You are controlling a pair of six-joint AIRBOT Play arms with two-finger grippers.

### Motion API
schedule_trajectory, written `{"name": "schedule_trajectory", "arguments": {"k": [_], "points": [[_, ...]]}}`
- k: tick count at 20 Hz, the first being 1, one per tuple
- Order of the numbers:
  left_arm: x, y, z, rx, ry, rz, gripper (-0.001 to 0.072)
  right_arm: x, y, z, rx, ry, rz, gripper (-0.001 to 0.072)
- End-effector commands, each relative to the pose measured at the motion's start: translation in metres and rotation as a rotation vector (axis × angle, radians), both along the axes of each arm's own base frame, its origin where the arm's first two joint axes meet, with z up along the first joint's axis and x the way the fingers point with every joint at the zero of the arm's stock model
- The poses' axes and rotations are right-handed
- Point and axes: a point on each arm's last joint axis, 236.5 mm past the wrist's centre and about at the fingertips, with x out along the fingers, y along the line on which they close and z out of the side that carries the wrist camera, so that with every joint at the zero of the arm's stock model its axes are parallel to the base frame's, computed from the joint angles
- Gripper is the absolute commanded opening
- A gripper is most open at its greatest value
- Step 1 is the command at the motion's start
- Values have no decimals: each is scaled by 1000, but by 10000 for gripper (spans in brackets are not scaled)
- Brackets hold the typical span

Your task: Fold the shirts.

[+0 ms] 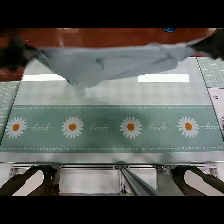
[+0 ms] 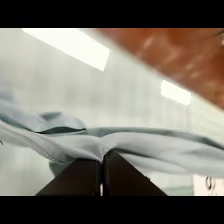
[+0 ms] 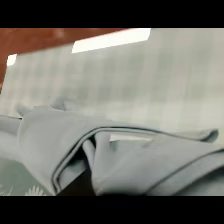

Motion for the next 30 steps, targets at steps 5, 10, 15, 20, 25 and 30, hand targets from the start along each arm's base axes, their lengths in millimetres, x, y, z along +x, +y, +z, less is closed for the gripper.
{"name": "schedule_trajectory", "arguments": {"k": [5,10,15,20,25,30], "points": [[-131,8,254,305,-641,137,14,-129,18,141,-192,-387,-113,28],[-209,32,262,630,-656,344,14,-206,-8,153,-336,-436,-324,28],[-233,10,236,649,-628,210,14,-265,-30,77,-409,-144,-419,28],[-165,6,138,609,-360,62,14,-258,-12,-20,-304,95,-328,28],[-59,9,17,528,-15,-56,14,-187,5,-111,-108,204,-246,28],[41,-7,-93,437,158,-112,14,-78,10,-210,70,294,-218,28]]}}
